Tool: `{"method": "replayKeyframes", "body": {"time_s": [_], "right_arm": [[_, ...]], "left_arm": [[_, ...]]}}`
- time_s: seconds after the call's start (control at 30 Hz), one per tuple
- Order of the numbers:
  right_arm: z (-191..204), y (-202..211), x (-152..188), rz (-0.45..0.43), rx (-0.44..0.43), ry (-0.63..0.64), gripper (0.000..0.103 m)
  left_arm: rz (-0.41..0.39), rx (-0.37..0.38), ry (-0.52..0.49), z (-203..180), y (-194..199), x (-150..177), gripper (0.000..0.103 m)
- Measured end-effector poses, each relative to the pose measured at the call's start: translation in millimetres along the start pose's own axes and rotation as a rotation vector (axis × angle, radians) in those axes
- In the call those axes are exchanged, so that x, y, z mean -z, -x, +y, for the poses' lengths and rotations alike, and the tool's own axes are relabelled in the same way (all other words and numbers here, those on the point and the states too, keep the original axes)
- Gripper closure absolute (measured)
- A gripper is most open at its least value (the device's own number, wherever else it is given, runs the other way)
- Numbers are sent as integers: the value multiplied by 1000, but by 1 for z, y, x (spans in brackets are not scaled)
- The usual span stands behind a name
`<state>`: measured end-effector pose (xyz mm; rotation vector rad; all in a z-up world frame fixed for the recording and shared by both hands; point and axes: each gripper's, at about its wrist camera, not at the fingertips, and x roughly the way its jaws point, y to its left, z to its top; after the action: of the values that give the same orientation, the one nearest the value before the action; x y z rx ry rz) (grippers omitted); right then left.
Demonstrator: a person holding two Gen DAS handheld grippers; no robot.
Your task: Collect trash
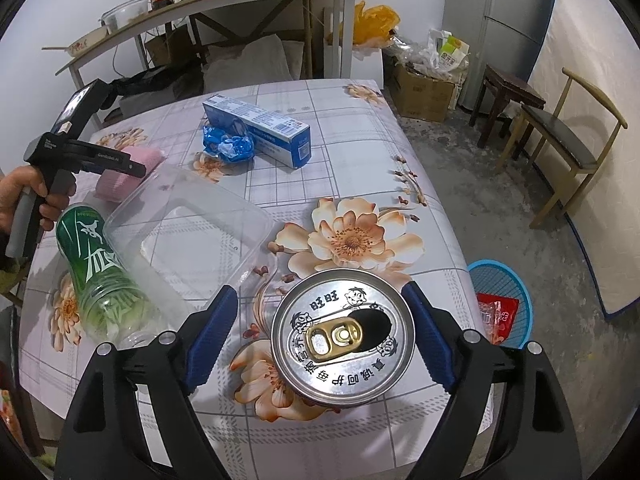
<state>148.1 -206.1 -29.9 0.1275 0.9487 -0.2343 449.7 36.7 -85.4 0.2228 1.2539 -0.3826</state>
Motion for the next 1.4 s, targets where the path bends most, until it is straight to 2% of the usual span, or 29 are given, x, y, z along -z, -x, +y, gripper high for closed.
{"method": "replayKeyframes", "body": {"time_s": [0.07, 1.4], "right_arm": [[-2, -1, 0, 4, 4, -9, 22], [-5, -5, -1, 17, 11, -25, 22]], "left_arm": [[1, 8, 7, 2, -1, 0, 24], [-26, 19, 20, 13, 1, 3, 26]]}}
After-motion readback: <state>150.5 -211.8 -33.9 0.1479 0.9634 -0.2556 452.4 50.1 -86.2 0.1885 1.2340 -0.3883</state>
